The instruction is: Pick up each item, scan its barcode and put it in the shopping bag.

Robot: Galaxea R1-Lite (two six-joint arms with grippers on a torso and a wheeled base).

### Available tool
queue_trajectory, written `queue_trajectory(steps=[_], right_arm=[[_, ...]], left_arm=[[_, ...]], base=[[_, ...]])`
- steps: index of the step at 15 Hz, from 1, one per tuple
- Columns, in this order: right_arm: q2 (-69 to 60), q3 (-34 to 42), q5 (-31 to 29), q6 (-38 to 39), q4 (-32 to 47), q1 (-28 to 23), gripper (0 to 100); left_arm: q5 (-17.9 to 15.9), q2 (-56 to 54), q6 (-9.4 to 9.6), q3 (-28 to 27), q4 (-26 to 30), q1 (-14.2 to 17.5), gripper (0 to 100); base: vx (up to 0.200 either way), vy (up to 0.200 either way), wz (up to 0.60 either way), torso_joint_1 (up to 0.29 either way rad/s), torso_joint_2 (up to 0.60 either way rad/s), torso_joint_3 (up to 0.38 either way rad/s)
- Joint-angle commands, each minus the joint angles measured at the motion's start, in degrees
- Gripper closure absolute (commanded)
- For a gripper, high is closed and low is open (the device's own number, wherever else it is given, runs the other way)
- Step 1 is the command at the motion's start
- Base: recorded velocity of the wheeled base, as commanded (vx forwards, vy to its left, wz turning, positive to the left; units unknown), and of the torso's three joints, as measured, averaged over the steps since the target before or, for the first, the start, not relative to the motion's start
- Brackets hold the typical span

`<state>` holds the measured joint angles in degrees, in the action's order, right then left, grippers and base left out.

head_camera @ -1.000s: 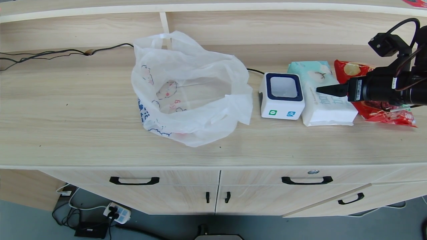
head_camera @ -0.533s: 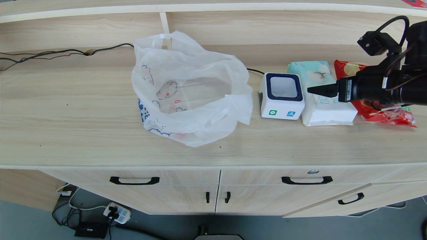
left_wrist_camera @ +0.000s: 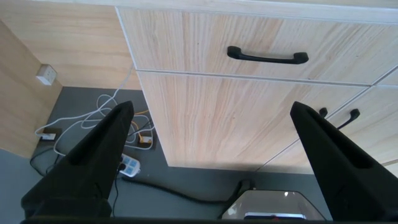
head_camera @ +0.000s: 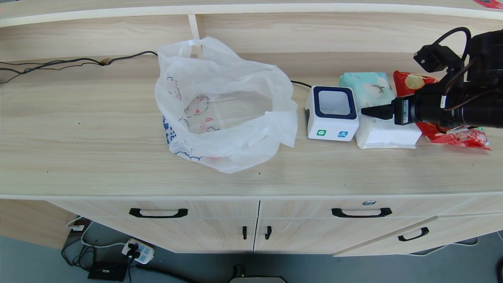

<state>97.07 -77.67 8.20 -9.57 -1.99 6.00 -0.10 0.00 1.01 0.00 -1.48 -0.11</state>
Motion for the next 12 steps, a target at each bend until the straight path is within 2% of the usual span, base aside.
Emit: queue_trajectory(steps=[1,10,11,12], right_arm=[[1.0,-0.5,-0.2,0.0,0.1,-0.1,0],[5.1,-1.8,0.0,0.4,-0.1,-1.3,0],[5.4,-1.9,0.0,0.7,-0.1,-1.3,100],[5.5,-1.9,0.1,0.8,-0.4,-1.3,100]], left_arm=[[0.0,0.1,0.04,0.0,0.0,0.0,0],[0.0,0.1,0.04,0.0,0.0,0.0,0],[0.0,0.1,0.04,0.0,0.0,0.0,0],[0.0,0.1,0.04,0.0,0.0,0.0,0]], base=[[0.000,0.000,0.00,0.000,0.00,0.000],[0.000,0.000,0.00,0.000,0.00,0.000],[0.000,0.000,0.00,0.000,0.00,0.000],[0.000,0.000,0.00,0.000,0.00,0.000]])
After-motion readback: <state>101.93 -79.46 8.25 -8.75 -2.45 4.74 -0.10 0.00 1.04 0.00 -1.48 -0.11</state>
